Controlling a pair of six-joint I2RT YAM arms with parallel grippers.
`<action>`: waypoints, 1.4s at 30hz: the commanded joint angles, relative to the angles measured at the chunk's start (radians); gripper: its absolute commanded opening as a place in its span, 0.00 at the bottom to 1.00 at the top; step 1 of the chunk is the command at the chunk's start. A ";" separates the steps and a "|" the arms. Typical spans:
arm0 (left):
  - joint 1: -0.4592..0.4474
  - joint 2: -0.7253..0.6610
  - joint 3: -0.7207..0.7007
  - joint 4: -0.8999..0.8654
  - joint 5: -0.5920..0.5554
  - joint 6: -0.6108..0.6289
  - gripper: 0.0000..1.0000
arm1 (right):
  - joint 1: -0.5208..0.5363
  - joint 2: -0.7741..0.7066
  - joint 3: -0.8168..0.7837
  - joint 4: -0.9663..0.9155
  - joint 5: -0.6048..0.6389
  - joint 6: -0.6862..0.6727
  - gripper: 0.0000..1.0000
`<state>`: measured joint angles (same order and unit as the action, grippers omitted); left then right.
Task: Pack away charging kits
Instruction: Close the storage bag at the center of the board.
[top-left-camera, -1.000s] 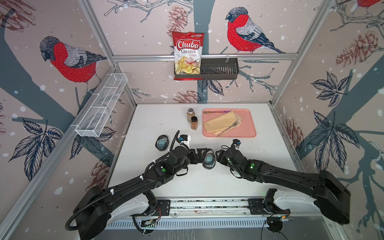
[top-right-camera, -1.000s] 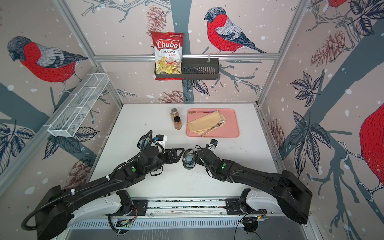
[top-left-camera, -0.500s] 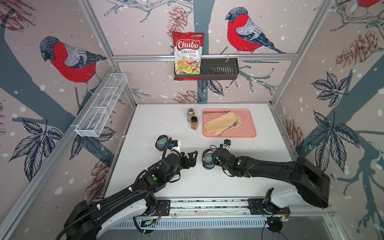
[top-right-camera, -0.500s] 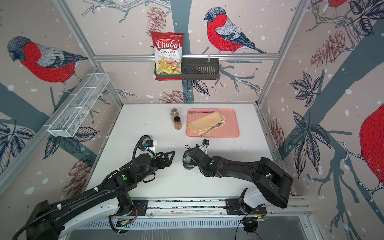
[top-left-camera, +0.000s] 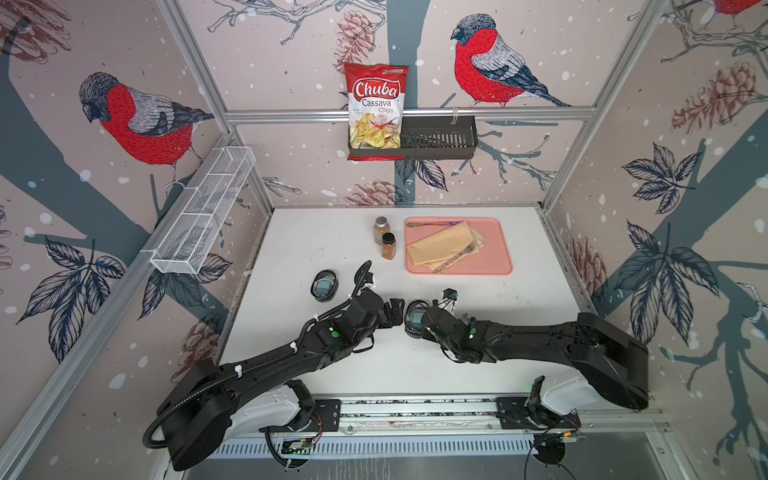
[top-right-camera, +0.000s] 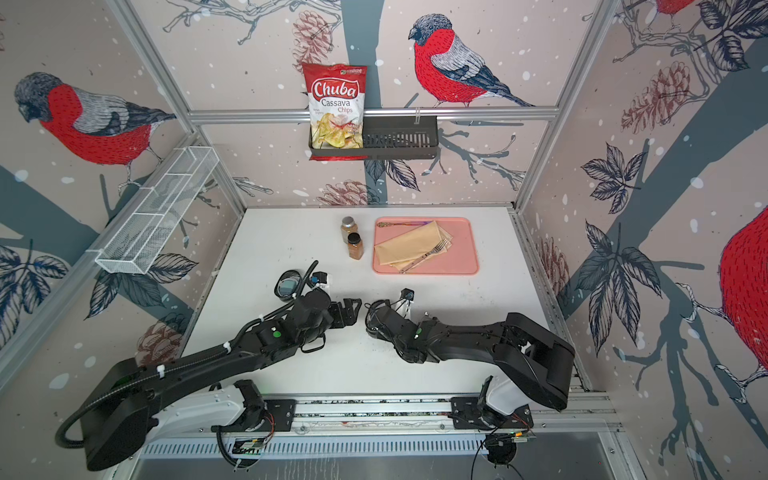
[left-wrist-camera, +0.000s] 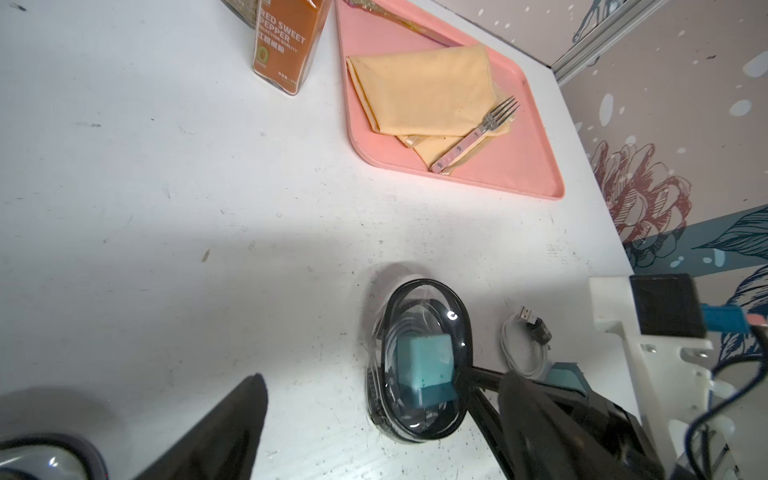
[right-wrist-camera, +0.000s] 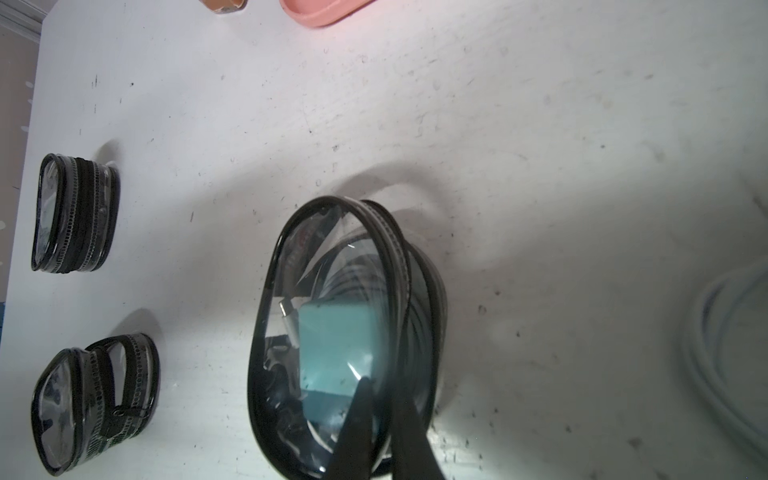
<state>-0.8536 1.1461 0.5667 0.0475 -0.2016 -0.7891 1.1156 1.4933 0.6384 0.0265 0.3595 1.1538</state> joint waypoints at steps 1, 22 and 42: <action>0.002 0.056 0.046 -0.029 0.009 -0.010 0.88 | 0.008 -0.005 -0.010 -0.013 -0.001 0.026 0.12; 0.005 0.233 0.129 -0.031 0.072 -0.012 0.81 | -0.128 -0.169 -0.072 0.001 -0.068 -0.062 0.39; 0.005 0.278 0.132 -0.011 0.109 -0.011 0.78 | -0.133 -0.020 -0.081 0.103 -0.128 -0.061 0.27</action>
<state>-0.8509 1.4178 0.6994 0.0181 -0.1040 -0.7891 0.9749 1.4574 0.5682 0.1062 0.2466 1.0744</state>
